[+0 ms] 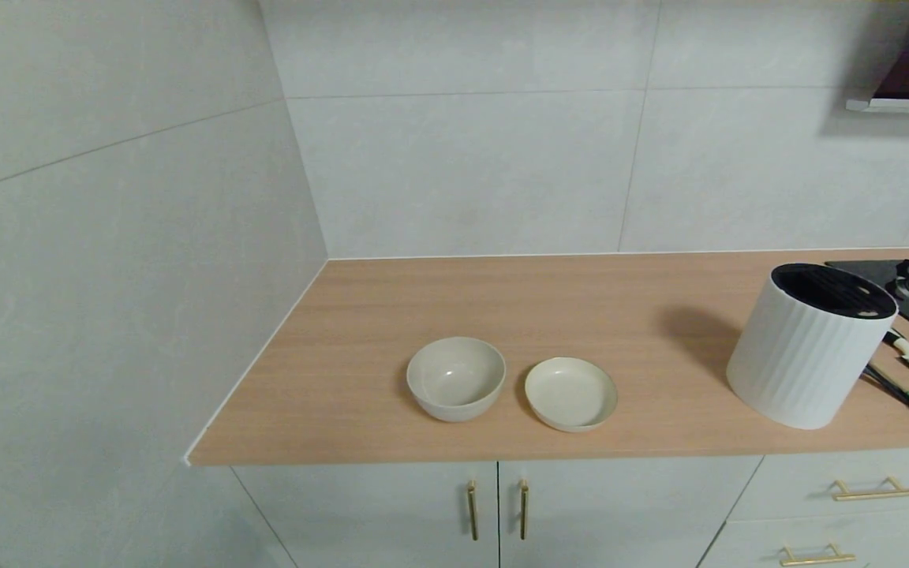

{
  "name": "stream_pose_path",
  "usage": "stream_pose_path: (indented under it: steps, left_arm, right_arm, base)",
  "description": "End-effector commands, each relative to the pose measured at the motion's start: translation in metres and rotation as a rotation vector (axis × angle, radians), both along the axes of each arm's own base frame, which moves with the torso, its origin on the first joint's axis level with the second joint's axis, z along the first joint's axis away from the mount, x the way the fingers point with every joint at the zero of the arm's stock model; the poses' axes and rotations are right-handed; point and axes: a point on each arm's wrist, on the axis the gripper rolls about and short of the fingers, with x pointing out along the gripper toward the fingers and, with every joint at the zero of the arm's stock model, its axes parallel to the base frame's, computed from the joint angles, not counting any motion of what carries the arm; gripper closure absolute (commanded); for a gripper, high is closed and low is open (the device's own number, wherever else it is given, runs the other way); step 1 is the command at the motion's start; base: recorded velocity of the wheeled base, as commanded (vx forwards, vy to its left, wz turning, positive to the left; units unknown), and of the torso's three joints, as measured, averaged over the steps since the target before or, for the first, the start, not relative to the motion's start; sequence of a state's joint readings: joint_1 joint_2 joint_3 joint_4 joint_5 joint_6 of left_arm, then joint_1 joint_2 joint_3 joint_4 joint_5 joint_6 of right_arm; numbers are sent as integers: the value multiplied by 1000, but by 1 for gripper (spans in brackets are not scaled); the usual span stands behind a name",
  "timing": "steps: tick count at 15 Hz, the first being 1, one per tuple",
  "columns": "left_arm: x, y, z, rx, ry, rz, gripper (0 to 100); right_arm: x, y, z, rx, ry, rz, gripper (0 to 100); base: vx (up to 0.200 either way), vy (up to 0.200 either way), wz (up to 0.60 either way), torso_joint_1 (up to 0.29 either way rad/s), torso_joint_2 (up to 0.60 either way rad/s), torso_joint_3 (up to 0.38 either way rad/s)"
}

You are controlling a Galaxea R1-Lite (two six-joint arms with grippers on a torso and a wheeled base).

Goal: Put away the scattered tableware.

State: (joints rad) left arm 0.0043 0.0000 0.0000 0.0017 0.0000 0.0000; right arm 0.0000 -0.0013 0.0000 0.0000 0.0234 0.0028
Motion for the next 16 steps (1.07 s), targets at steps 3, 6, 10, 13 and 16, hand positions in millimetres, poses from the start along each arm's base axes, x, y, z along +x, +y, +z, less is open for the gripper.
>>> stream_pose_path:
  steps: [3,6,10,13,16]
  left_arm:
    - [0,0,0,0,0,0,0]
    - [0,0,0,0,1,0,0]
    - [0,0,0,0,1,0,0]
    - [0,0,0,0,0,0,0]
    - [0,0,0,0,0,0,0]
  right_arm:
    - [0,0,0,0,0,0,0]
    - [0,0,0,0,0,0,0]
    - [0,0,0,0,0,0,0]
    - [0,0,0,0,0,0,0]
    - [0,0,0,0,0,0,0]
  base:
    - [0,0,0,0,0,0]
    - [0,0,0,0,0,0]
    - [0,0,0,-56,137,74]
    - [0,0,0,-217,500,264]
    - [0,0,0,-251,561,303]
